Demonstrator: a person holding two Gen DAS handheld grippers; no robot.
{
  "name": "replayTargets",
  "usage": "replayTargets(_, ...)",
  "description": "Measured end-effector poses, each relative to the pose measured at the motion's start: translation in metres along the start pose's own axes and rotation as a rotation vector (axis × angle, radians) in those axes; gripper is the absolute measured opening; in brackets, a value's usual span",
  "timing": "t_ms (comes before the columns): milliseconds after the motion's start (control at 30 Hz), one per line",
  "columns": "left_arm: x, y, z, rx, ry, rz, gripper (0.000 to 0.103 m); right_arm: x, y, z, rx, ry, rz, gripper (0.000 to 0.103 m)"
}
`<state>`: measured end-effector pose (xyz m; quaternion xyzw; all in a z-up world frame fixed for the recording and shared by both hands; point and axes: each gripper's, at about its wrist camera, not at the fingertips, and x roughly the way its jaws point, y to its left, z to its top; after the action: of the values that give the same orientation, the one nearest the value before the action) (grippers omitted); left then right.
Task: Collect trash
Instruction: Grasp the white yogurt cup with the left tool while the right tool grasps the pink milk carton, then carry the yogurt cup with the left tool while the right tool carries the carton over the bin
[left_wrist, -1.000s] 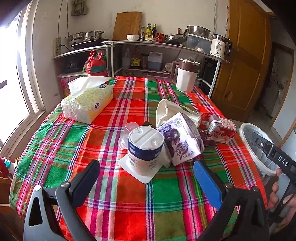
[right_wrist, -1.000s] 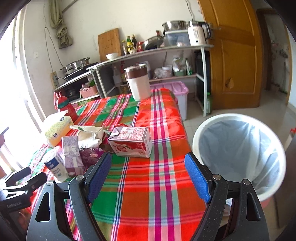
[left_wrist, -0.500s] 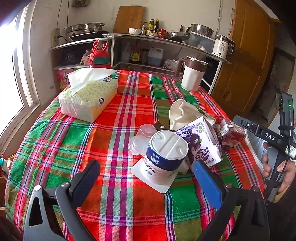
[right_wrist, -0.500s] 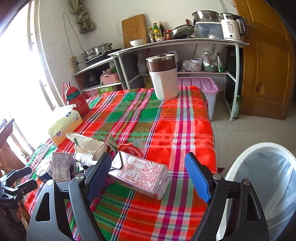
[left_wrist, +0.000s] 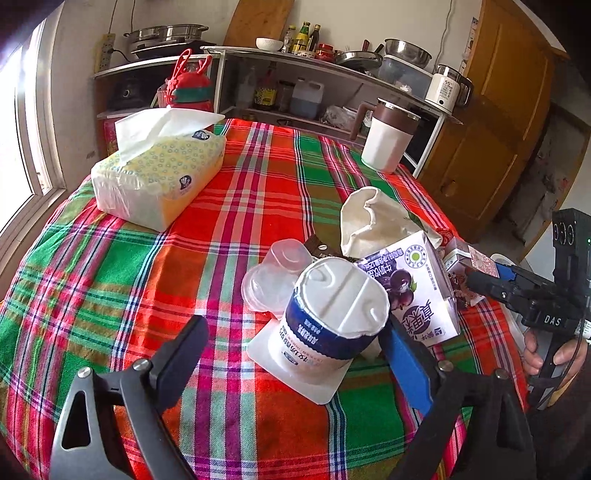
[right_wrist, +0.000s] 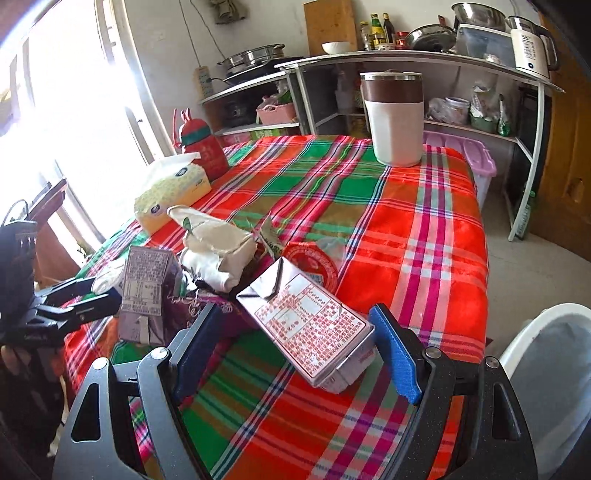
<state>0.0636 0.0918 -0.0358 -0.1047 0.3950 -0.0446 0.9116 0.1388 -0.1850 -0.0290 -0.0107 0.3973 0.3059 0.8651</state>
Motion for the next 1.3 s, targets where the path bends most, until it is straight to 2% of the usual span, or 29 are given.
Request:
replayTargets(133,0.001,-0.001,0.001,-0.001,-0.006,-0.017,0.089,-0.001,0.0,-0.002,0.002,-0.021,-0.082,0.081)
replayTargets(200,0.001,-0.001,0.002,-0.005,-0.017,-0.014,0.086,-0.002,-0.003,-0.002,0.038,-0.032,-0.074,0.079)
replayTargets(267,0.003,-0.001,0.004,-0.011,-0.022,-0.002,0.086,-0.004,-0.002,-0.003,0.062,-0.046,-0.046,0.071)
replayTargets(400,0.003,-0.004,0.007,-0.004,-0.051,0.013,0.086,-0.003,0.001,-0.006,0.074,-0.048,-0.071,0.057)
replayTargets(467,0.006,-0.005,0.008,-0.004,-0.046,0.022,0.08,-0.003,0.0,-0.008,0.091,-0.05,-0.065,0.047)
replayTargets(567,0.005,-0.008,0.007,0.007,-0.05,0.02,0.074,-0.004,-0.003,-0.009,0.118,-0.054,-0.074,0.041)
replayTargets(633,0.005,-0.008,0.007,0.009,-0.052,0.014,0.065,-0.006,-0.004,-0.01,0.129,-0.065,-0.069,0.038)
replayTargets(733,0.005,-0.008,0.008,-0.011,-0.052,-0.004,0.057,-0.01,-0.002,-0.012,0.135,-0.081,-0.072,0.038)
replayTargets(1100,-0.011,-0.01,0.005,0.007,-0.082,0.018,0.057,-0.031,0.006,-0.023,0.184,-0.171,-0.081,0.038)
replayTargets(1300,-0.028,-0.013,0.004,0.012,-0.1,-0.006,0.057,-0.045,0.006,-0.031,0.238,-0.201,-0.067,0.038)
